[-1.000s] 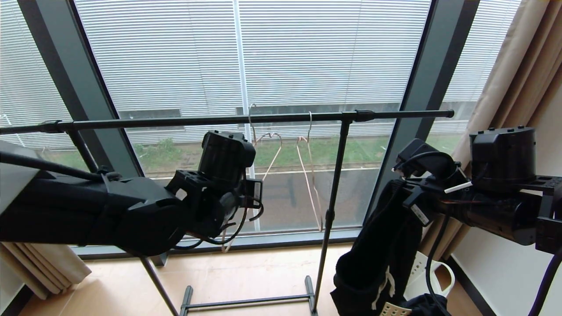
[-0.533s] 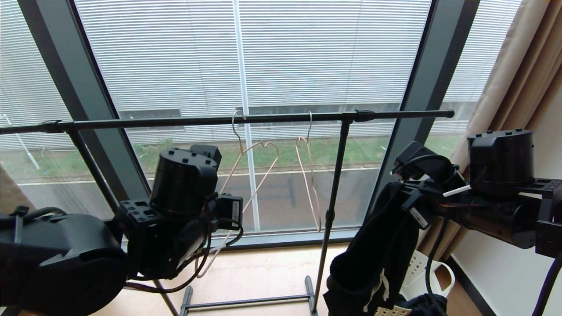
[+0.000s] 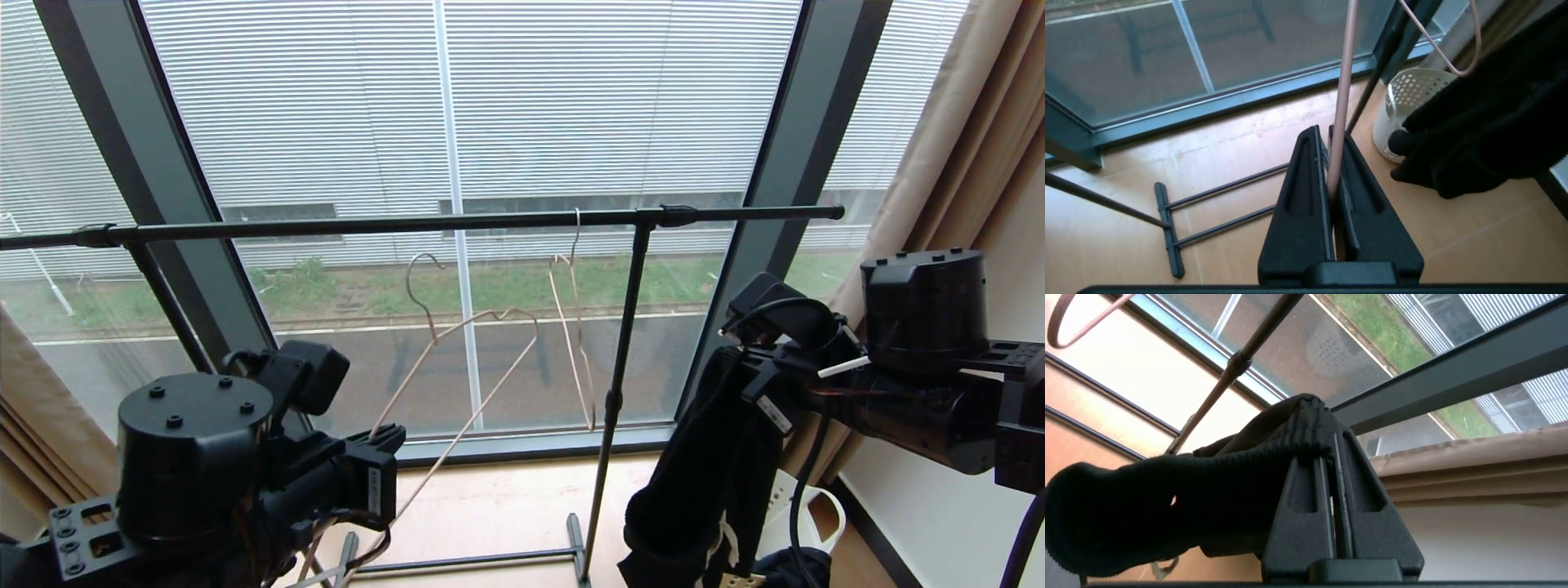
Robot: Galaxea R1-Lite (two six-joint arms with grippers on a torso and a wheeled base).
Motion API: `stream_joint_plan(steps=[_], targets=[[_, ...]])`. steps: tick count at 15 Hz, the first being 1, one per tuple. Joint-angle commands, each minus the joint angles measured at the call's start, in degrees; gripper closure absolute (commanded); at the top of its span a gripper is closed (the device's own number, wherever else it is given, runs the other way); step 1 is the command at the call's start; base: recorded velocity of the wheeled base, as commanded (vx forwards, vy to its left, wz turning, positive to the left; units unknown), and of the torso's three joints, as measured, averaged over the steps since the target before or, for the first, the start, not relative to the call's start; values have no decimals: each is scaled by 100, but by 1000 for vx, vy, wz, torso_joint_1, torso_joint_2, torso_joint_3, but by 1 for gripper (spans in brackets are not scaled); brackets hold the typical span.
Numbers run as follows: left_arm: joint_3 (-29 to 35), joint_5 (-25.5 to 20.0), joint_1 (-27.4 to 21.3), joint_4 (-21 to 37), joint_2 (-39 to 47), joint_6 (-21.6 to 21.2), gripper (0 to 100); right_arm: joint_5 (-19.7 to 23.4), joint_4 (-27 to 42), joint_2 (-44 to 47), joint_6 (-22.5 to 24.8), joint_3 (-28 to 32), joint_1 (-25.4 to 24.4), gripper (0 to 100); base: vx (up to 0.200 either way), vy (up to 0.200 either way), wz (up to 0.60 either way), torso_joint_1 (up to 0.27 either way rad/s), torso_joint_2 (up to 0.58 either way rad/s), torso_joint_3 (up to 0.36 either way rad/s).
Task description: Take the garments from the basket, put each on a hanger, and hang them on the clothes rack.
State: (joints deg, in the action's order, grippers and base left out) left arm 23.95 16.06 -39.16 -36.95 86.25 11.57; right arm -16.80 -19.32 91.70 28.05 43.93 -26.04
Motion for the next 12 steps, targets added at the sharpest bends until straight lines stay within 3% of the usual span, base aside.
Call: stream_joint_plan(steps=[1, 3, 5, 8, 12], targets=[[-506, -322, 13, -295, -328, -6, 100, 1, -1, -12, -1, -17, -6, 100, 0, 0, 0, 0, 0, 0], [-726, -656, 57, -559, -372, -32, 100, 1, -1, -12, -1, -25, -15, 100, 0, 0, 0, 0, 0, 0], [-1147, -1025, 207, -1007, -398, -340, 100, -34, -10, -3, -1, -8, -15, 100, 0, 0, 0, 0, 0, 0], [-1631, -1096, 242, -1702, -574, -682, 100, -447, -72, 15, -1, 19, -15, 100, 0, 0, 0, 0, 0, 0], [-2316, -1395, 233, -2440, -970, -744, 100, -676, -371, 32, -1, -17, -94, 100, 0, 0, 0, 0, 0, 0]])
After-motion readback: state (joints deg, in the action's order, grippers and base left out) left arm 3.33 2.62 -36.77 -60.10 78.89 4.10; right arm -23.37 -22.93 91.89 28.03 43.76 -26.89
